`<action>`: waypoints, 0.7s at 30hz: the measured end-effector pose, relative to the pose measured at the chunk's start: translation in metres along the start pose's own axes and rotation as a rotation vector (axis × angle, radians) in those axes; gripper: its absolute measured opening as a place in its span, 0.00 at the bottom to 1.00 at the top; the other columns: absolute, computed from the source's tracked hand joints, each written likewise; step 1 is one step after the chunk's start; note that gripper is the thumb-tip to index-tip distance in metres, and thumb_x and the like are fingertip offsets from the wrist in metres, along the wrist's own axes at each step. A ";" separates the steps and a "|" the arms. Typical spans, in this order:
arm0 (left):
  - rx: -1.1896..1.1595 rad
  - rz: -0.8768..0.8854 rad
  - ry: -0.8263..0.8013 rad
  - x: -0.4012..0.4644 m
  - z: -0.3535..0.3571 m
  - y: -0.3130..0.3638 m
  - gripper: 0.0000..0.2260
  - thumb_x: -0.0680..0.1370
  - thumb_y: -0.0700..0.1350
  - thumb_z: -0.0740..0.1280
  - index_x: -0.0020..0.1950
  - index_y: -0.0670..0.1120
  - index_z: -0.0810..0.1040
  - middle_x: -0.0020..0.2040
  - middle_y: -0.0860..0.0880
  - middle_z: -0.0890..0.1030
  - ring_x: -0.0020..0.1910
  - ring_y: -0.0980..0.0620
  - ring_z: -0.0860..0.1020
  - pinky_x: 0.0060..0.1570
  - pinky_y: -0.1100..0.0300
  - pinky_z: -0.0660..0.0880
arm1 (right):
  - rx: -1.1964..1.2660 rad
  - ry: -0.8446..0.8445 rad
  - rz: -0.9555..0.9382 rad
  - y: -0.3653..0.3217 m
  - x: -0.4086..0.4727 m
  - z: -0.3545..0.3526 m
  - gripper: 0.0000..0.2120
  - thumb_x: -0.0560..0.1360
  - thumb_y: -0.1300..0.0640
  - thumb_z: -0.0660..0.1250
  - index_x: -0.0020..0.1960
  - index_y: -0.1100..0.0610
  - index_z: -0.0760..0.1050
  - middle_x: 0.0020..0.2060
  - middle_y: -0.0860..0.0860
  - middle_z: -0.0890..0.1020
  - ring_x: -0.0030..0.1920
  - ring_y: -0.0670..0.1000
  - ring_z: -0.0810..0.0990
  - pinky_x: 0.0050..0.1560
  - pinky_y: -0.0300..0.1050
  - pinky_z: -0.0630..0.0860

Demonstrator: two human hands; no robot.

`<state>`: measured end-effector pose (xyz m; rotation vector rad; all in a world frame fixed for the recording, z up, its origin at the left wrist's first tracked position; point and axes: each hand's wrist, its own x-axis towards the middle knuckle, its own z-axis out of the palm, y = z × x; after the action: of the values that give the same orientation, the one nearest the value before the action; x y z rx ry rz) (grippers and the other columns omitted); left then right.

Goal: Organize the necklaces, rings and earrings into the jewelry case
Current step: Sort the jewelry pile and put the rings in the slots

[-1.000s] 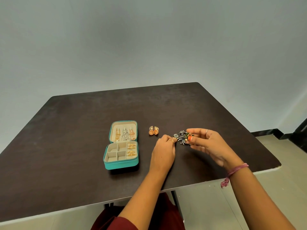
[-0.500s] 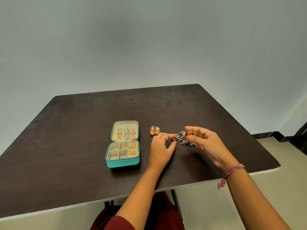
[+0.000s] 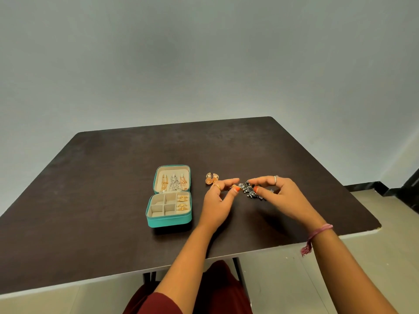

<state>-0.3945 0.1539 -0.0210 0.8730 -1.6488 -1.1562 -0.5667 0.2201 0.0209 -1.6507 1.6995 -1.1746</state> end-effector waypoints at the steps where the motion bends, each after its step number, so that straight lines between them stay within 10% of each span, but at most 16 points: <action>1: -0.031 -0.007 0.010 0.000 -0.001 -0.001 0.10 0.78 0.42 0.68 0.54 0.56 0.79 0.51 0.56 0.81 0.51 0.61 0.78 0.54 0.67 0.72 | -0.012 -0.023 -0.020 -0.002 -0.001 -0.001 0.10 0.76 0.58 0.68 0.55 0.49 0.82 0.48 0.43 0.84 0.50 0.40 0.81 0.52 0.34 0.76; 21: -0.187 -0.080 0.064 -0.010 -0.005 0.010 0.14 0.74 0.35 0.71 0.52 0.53 0.81 0.50 0.53 0.84 0.51 0.59 0.81 0.52 0.67 0.75 | -0.295 0.140 -0.319 -0.005 0.007 0.012 0.12 0.73 0.65 0.69 0.53 0.53 0.82 0.50 0.46 0.79 0.48 0.37 0.77 0.52 0.22 0.69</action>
<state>-0.3863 0.1644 -0.0141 0.8536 -1.4398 -1.3010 -0.5550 0.2114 0.0206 -2.1264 1.8110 -1.2533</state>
